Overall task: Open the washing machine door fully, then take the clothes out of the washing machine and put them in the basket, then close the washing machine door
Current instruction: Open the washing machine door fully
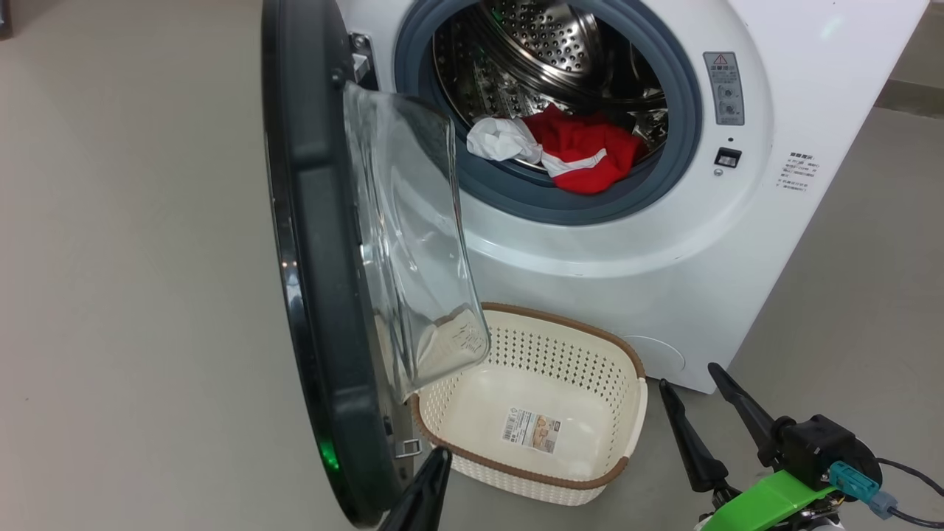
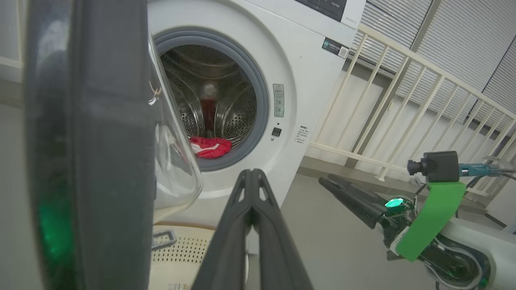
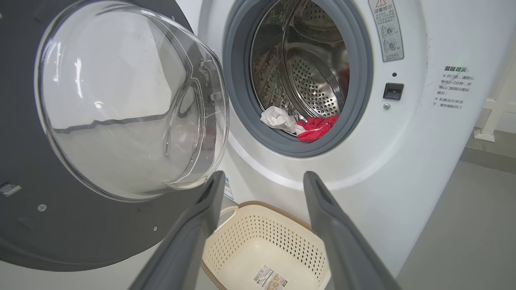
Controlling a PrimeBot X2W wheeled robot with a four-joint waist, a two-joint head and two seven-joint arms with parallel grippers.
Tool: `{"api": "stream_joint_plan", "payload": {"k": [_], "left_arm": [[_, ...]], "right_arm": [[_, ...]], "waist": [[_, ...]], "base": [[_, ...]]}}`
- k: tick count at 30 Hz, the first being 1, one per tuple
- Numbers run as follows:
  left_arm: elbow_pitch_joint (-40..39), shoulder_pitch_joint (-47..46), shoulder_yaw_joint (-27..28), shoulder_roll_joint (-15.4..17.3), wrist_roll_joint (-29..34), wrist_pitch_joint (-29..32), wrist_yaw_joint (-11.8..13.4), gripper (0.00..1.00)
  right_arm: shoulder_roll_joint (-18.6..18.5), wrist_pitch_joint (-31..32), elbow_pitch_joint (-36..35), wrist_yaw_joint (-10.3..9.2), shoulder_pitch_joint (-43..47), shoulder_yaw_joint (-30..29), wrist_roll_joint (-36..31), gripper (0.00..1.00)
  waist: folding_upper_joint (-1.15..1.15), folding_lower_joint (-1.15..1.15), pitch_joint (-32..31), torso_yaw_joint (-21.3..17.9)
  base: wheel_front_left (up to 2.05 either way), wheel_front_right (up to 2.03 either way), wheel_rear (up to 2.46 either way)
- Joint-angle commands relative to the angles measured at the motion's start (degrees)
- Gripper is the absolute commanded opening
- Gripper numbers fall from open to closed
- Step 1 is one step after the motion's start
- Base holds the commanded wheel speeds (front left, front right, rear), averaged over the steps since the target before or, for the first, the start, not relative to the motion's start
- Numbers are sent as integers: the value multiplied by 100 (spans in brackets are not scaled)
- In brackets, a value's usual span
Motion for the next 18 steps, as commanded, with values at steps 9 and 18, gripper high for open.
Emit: {"api": "stream_joint_plan", "payload": {"k": [9, 18], "left_arm": [[738, -380, 397, 5, -244, 15, 152, 0], [1118, -538, 663, 13, -348, -16, 207, 0]], "right_arm": [[-2, -37, -170, 28, -31, 125, -54, 100], [38, -37, -201, 28, 3, 98, -60, 100]], "waist": [[0, 0, -62, -18], [0, 0, -79, -6]], "base": [[0, 0, 0], [0, 0, 0]]}}
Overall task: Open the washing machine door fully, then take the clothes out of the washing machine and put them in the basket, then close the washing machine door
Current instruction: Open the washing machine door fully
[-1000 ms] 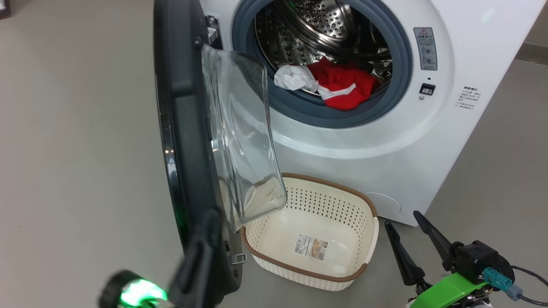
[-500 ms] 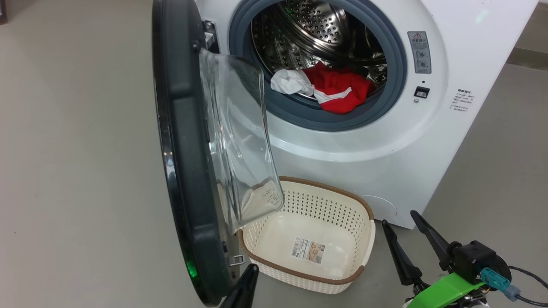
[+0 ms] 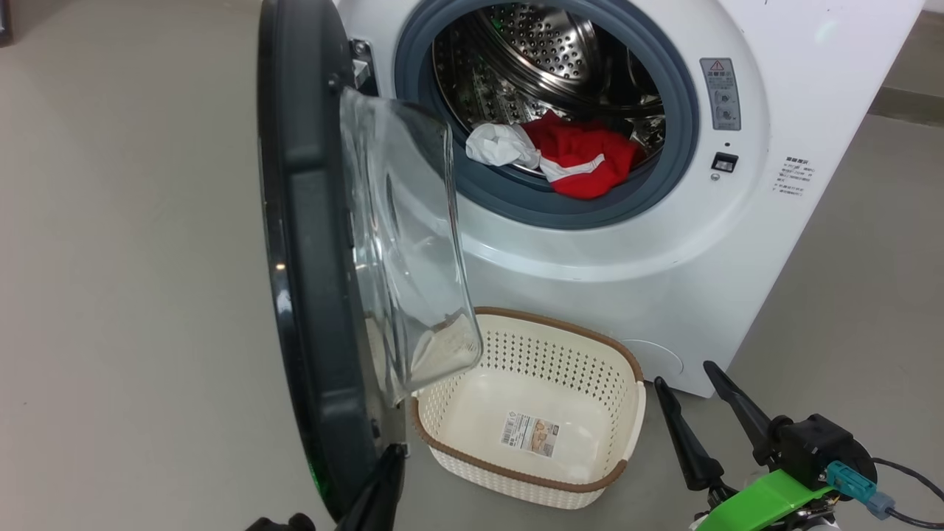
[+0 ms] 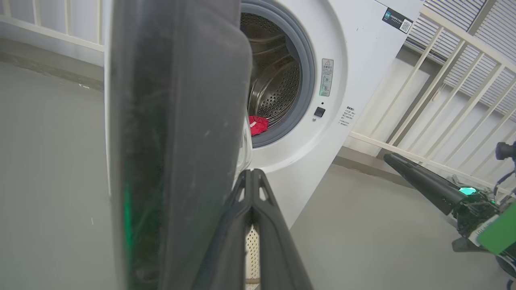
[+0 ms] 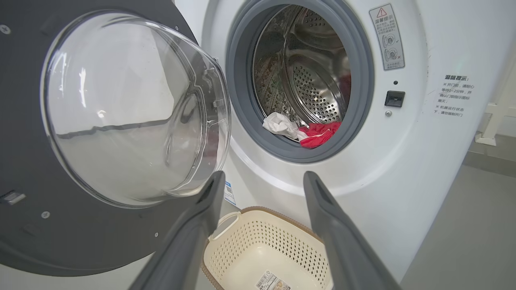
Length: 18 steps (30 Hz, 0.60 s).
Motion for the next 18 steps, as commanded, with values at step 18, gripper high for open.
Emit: {"api": "stream_joint_plan", "payload": {"k": [18], "left_arm": [[-307, -45, 1636, 269, -114, -78, 389, 0]], "right_arm": [[17, -37, -202, 28, -5, 35, -106, 100]], "waist": [[0, 0, 114, 71]], "base": [[0, 0, 0]]}}
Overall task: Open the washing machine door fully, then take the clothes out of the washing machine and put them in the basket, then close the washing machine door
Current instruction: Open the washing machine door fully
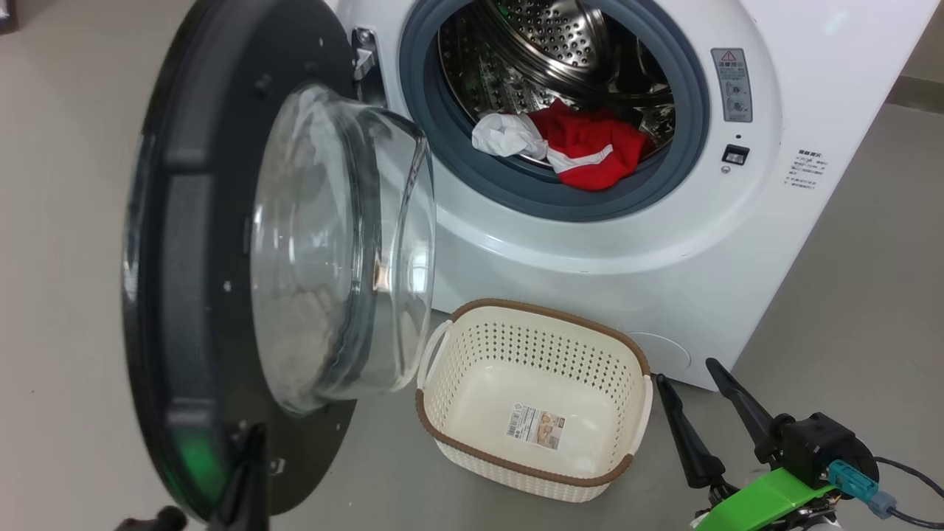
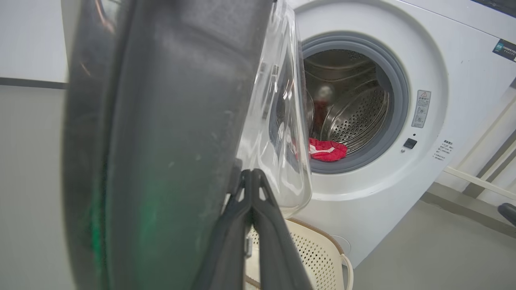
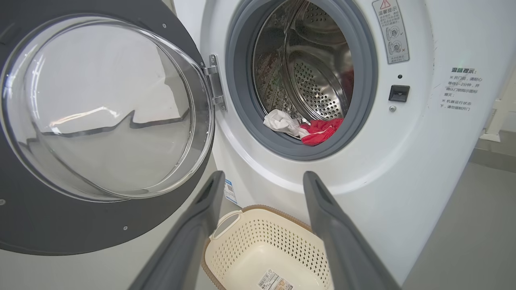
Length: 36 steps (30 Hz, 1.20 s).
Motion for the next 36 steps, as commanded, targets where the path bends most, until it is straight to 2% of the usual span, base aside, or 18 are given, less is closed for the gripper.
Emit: {"api": "stream_joint_plan", "payload": {"k": [1, 13, 25, 36], "left_arm": [[-197, -141, 366, 132, 2, -79, 62, 0], [123, -627, 1460, 334, 204, -79, -13, 0], [711, -1269, 2615, 529, 406, -80, -258, 0], [1281, -1772, 3160, 659, 653, -80, -463, 0]], "right_arm": [[-19, -37, -151, 28, -7, 80, -70, 100], [-56, -37, -149, 28, -92, 173, -77, 100], [-147, -37, -162, 28, -230, 272, -45, 100], [-192, -37, -170, 28, -350, 280, -89, 100]], "waist": [[0, 0, 2, 8], [0, 0, 116, -15], [0, 0, 379, -149], [0, 0, 597, -242]], "base": [[0, 0, 0], [0, 0, 0], [0, 0, 0], [0, 0, 0]]}}
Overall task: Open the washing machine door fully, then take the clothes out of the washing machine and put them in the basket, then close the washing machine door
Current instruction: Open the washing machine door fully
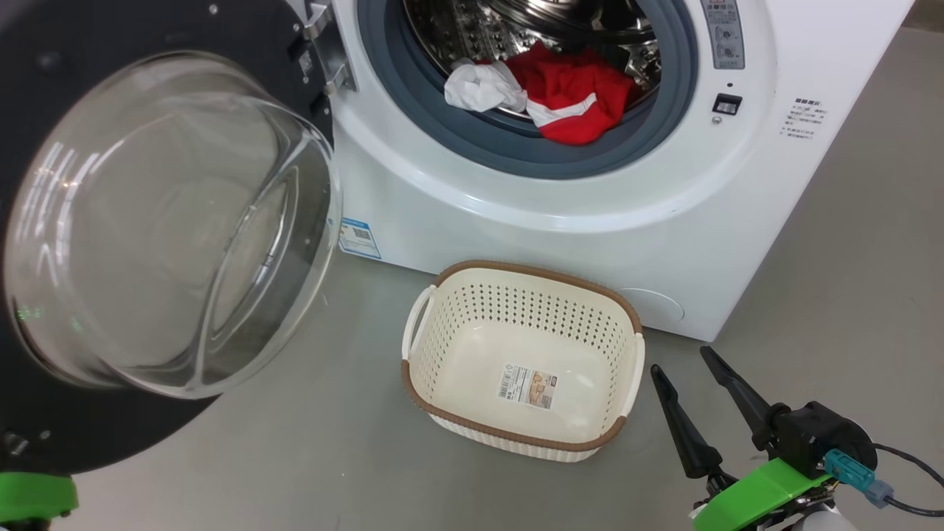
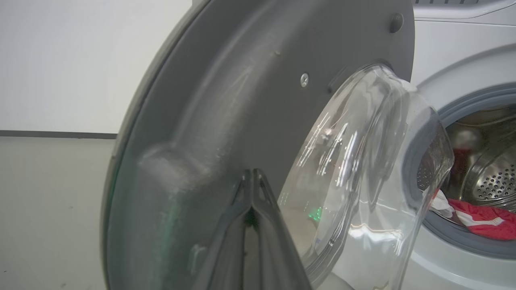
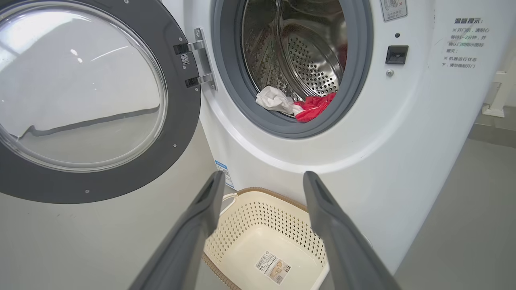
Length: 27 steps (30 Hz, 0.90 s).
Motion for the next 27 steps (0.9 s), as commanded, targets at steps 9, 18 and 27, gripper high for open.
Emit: {"api": "stream_joint_plan", "payload": {"k": [9, 18, 27], "left_arm": [[430, -695, 593, 482, 257, -26, -93, 0], [947, -1183, 885, 764, 468, -26, -125, 0], [1324, -1552, 1148, 974, 678, -26, -133, 0]], "right_arm": [[-52, -37, -135, 28, -253, 129, -107, 100], [-81, -37, -145, 28, -335, 129, -145, 100], [-92, -37, -165, 28, -483, 151, -199, 100]], "waist": [[0, 0, 150, -43], [0, 0, 327, -95], [0, 0, 606, -223]], "base": [[0, 0, 0], [0, 0, 0], [0, 0, 0]]}}
